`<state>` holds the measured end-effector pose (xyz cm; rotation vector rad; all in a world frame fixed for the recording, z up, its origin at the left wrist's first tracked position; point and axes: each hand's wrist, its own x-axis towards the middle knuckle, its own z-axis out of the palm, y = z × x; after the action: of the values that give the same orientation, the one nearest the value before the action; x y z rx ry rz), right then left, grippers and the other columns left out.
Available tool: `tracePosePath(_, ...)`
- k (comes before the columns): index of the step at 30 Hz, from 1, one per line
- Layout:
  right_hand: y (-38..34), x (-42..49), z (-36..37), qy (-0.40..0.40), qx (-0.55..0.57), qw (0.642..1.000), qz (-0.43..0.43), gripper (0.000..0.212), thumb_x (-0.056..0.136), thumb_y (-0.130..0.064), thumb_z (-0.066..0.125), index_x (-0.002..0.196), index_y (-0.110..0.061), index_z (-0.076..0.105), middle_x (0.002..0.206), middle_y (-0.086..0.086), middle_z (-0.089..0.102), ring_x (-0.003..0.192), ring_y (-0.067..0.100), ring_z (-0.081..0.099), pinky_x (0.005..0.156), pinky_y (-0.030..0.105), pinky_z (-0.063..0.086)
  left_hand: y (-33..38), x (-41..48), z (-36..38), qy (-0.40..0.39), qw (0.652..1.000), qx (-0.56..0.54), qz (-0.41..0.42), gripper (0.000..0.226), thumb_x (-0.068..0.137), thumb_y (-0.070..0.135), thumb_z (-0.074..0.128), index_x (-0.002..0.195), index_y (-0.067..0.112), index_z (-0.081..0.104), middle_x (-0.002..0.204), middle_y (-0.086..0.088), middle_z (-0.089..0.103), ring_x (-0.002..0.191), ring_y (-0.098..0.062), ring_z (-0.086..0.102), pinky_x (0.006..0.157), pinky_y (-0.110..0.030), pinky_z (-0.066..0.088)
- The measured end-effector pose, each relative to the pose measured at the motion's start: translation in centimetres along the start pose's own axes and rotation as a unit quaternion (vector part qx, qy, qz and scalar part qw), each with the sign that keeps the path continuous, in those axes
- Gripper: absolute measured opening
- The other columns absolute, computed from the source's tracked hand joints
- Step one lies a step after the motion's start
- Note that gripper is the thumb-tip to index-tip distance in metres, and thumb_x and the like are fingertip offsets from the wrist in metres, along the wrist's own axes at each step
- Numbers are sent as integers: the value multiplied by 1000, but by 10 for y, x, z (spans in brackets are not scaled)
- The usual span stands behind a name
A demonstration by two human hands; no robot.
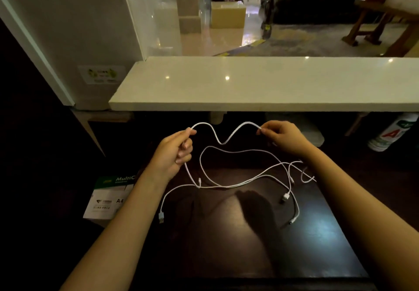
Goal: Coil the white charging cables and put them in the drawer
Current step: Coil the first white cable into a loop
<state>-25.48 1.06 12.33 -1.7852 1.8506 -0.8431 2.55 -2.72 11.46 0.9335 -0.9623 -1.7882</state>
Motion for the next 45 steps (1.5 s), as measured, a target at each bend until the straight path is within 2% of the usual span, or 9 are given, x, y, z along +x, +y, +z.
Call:
tracePosePath(4, 5, -2, -14, -217, 55, 973, 53, 22, 90, -2, 51, 106, -7, 66, 85, 10, 71, 77, 10, 64, 71, 12, 50, 24, 7, 24, -93, 993, -53, -45, 21, 95, 21, 41, 87, 8, 57, 45, 8, 40, 31, -2, 28, 28, -11, 15)
tracePosePath(6, -6, 2, -22, -239, 129, 961, 54, 35, 89, 7, 45, 118, -8, 58, 102, 10, 68, 95, 18, 63, 85, 20, 50, 34, 9, 40, -131, 990, -14, -42, 21, 95, 19, 41, 90, 7, 58, 48, 7, 42, 33, -1, 28, 28, -11, 16)
tracePosePath(10, -48, 14, -36, -152, 219, 964, 1, 36, 94, -8, 45, 128, -18, 50, 124, 5, 61, 113, 14, 59, 98, 30, 45, 51, 14, 69, -187, 980, 62, -8, 19, 93, 13, 43, 93, 5, 60, 50, 6, 44, 36, 0, 29, 30, -10, 17)
tracePosePath(18, -109, 42, -50, -3, 170, 984, -60, 24, 92, -26, 54, 106, -7, 58, 101, 11, 62, 99, 25, 62, 89, 39, 52, 99, 24, 103, -219, 971, 87, 38, 19, 94, 15, 43, 92, 6, 59, 50, 7, 44, 38, -1, 29, 33, -12, 15)
tracePosePath(24, -139, 62, -79, 53, 298, 950, -82, 17, 98, -19, 41, 98, -5, 49, 71, 8, 56, 55, 17, 58, 54, 31, 57, 145, 32, 131, -259, 964, 54, 34, 25, 95, 24, 41, 90, 8, 59, 51, 6, 45, 38, -2, 29, 34, -11, 17)
tracePosePath(28, -137, 81, -98, 150, 239, 958, -49, 17, 97, -20, 41, 90, -7, 50, 61, 4, 46, 45, 14, 40, 38, 23, 38, 158, 34, 132, -313, 949, 17, 28, 28, 94, 25, 38, 95, 7, 59, 53, 6, 44, 37, -3, 31, 35, -12, 17)
tracePosePath(34, -95, 84, -75, 52, 42, 996, 54, 27, 96, -24, 42, 87, -8, 62, 65, 5, 50, 45, 14, 39, 40, 24, 36, 170, 35, 133, -393, 915, -81, 41, 32, 91, 28, 38, 112, 8, 53, 51, 7, 46, 35, -5, 36, 35, -13, 20)
tracePosePath(40, -81, 38, -28, -140, -62, 988, -32, 34, 97, -34, 40, 85, -15, 65, 71, -10, 57, 67, 7, 54, 67, 20, 42, 157, 56, 132, -274, 951, -124, 75, 33, 97, 26, 35, 116, 5, 52, 51, 7, 44, 38, -5, 32, 36, -14, 20)
tracePosePath(45, -98, 12, -24, -82, -246, 950, -173, 29, 97, -34, 39, 96, -10, 55, 83, 7, 62, 77, 26, 60, 70, 38, 46, 134, 72, 121, -166, 975, -40, 145, 42, 96, 18, 41, 137, 9, 40, 56, 4, 54, 45, -4, 38, 39, -17, 24)
